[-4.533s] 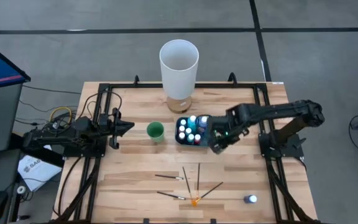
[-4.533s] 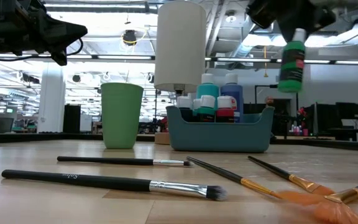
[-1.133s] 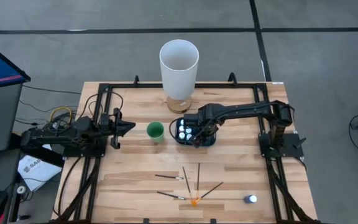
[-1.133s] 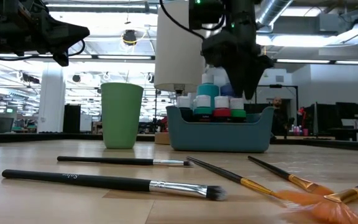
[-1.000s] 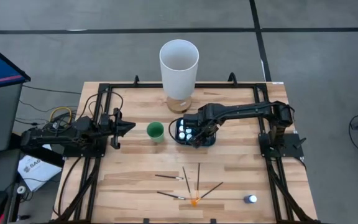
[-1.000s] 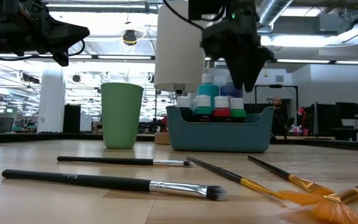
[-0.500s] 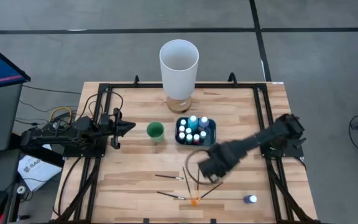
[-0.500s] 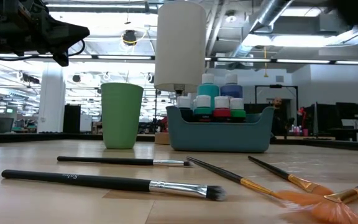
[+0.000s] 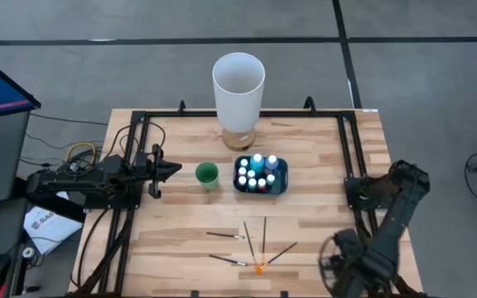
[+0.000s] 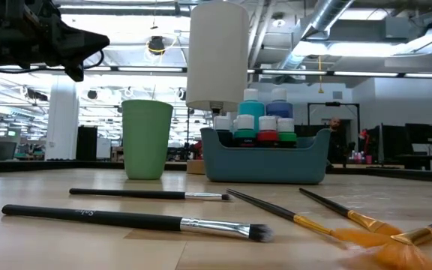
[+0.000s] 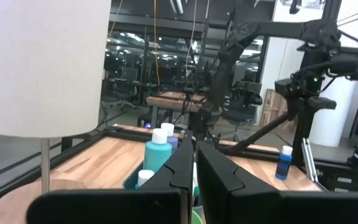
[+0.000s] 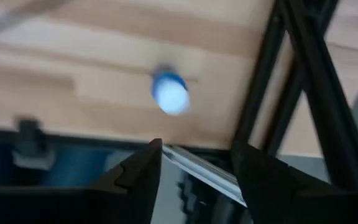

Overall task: Pick & Place Paint Supplies
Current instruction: Put the small blue paint bottle into the green bin

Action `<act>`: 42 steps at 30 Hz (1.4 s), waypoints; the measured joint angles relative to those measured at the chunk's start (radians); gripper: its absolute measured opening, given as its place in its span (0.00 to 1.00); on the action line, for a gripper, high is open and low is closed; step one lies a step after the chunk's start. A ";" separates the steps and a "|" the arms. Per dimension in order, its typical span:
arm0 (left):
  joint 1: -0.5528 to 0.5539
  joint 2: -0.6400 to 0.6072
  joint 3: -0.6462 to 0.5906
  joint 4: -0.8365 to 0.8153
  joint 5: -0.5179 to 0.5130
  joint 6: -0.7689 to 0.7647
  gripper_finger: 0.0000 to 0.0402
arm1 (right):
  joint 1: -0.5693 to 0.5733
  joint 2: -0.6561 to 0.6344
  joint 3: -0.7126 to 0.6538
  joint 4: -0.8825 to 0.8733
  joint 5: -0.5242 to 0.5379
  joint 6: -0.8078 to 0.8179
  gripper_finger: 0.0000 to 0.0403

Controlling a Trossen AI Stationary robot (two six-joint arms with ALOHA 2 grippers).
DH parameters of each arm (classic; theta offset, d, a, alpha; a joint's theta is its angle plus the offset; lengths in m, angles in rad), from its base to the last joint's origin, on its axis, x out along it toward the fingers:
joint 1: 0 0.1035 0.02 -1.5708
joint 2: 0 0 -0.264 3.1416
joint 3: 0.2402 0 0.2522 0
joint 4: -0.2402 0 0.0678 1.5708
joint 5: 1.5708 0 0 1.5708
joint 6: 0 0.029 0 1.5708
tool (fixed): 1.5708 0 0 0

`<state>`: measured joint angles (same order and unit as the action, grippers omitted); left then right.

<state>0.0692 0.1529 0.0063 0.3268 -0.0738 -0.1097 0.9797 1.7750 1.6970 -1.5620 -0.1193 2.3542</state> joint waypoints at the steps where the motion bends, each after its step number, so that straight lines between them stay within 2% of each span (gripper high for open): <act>1: 0.000 0.001 0.000 0.001 0.000 0.000 0.02 | 0.010 0.008 0.000 0.001 -0.015 0.000 0.50; 5: 0.000 0.003 0.000 0.006 0.000 0.000 0.02 | -0.003 0.012 -0.042 0.038 -0.022 0.003 0.57; 9: 0.000 0.006 0.000 0.009 0.000 0.000 0.02 | -0.024 0.010 -0.090 0.069 -0.021 -0.002 0.60; 37: 0.000 0.008 0.000 0.028 0.000 0.000 0.02 | -0.004 -0.049 -0.424 0.474 -0.014 -0.005 0.59; 42: 0.000 0.008 0.000 0.031 0.000 0.000 0.02 | -0.004 -0.049 -0.424 0.471 -0.014 -0.008 0.52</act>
<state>0.0694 0.1610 0.0063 0.3576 -0.0738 -0.1097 0.9760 1.7256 1.2732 -1.0912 -0.1337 2.3463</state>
